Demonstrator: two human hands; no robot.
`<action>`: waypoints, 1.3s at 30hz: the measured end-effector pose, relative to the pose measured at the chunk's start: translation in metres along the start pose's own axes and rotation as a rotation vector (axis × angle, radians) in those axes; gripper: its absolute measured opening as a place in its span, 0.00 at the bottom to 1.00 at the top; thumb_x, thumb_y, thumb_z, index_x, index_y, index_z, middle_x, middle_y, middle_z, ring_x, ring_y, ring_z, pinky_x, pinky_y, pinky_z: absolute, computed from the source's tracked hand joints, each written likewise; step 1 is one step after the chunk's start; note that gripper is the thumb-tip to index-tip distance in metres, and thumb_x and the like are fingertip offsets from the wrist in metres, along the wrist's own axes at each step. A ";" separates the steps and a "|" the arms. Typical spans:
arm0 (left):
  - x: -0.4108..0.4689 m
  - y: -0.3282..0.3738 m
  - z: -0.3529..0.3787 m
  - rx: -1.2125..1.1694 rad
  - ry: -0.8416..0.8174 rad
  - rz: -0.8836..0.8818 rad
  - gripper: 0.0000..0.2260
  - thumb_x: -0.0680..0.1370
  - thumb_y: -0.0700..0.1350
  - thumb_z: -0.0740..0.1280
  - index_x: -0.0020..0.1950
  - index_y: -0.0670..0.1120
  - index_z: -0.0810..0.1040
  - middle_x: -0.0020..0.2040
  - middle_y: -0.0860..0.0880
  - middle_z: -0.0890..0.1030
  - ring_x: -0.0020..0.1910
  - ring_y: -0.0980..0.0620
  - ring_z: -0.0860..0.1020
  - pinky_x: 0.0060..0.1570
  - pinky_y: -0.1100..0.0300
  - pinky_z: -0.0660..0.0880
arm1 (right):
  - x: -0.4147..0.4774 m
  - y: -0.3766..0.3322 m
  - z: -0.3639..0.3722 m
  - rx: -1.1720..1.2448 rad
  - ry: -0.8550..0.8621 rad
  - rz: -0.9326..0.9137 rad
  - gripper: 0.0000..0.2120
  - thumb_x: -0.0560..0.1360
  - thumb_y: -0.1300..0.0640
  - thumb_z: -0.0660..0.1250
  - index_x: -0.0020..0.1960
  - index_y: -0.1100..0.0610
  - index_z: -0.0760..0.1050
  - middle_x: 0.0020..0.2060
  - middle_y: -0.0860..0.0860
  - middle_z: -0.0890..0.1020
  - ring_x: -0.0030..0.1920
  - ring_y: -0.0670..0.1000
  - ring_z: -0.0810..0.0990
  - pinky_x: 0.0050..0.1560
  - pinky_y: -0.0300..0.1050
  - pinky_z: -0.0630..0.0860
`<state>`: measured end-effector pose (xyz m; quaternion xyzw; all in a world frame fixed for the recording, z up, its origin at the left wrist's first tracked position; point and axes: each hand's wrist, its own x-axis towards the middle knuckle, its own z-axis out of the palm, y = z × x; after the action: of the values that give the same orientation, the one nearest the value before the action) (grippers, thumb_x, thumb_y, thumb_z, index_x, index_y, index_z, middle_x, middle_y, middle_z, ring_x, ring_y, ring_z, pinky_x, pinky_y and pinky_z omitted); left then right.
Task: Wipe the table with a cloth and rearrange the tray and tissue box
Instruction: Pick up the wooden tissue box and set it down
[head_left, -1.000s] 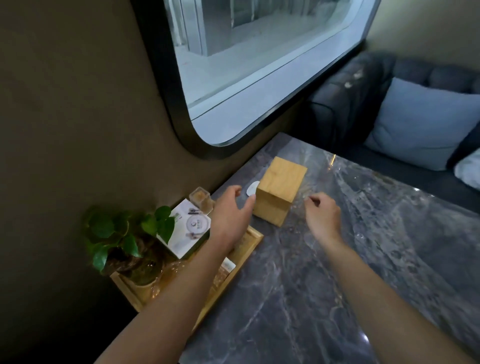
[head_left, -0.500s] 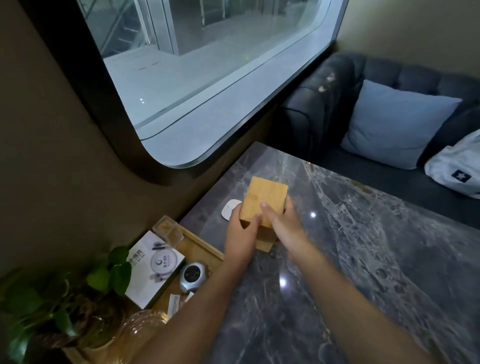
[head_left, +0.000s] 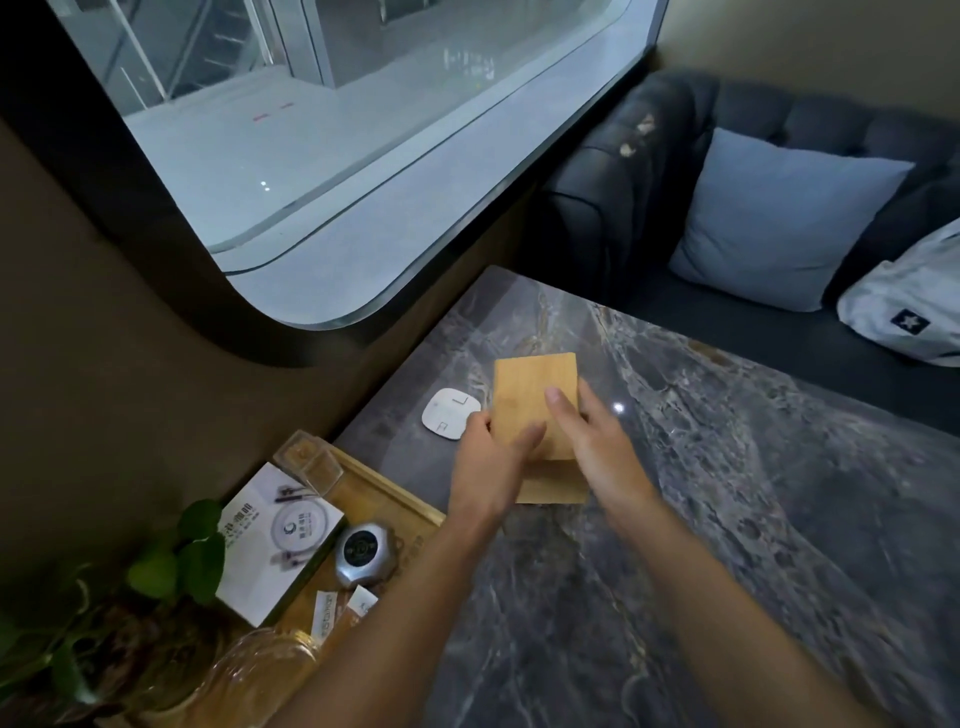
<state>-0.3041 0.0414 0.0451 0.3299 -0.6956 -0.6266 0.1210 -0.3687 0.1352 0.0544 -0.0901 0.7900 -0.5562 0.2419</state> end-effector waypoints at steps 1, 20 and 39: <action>0.000 0.003 -0.004 -0.031 0.007 -0.006 0.11 0.72 0.53 0.69 0.45 0.47 0.74 0.34 0.58 0.80 0.34 0.61 0.78 0.28 0.69 0.72 | -0.003 -0.002 0.001 -0.056 -0.028 -0.019 0.37 0.68 0.30 0.57 0.72 0.45 0.55 0.71 0.49 0.66 0.69 0.52 0.66 0.70 0.56 0.61; 0.034 -0.012 -0.040 -0.021 0.030 -0.354 0.30 0.69 0.66 0.62 0.57 0.43 0.73 0.49 0.47 0.78 0.47 0.49 0.76 0.45 0.52 0.72 | 0.007 0.016 0.009 -0.213 0.178 -0.177 0.23 0.72 0.46 0.65 0.65 0.50 0.69 0.64 0.50 0.73 0.63 0.50 0.71 0.61 0.48 0.69; 0.063 -0.023 -0.061 -0.097 -0.072 -0.427 0.17 0.77 0.59 0.57 0.55 0.49 0.76 0.50 0.47 0.79 0.51 0.48 0.76 0.55 0.51 0.73 | 0.029 0.046 0.039 0.232 -0.065 0.172 0.17 0.74 0.47 0.63 0.63 0.46 0.70 0.53 0.45 0.79 0.54 0.48 0.77 0.54 0.56 0.78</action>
<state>-0.3094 -0.0452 0.0192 0.4409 -0.5827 -0.6822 -0.0235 -0.3690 0.1076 -0.0065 -0.0116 0.7169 -0.6177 0.3229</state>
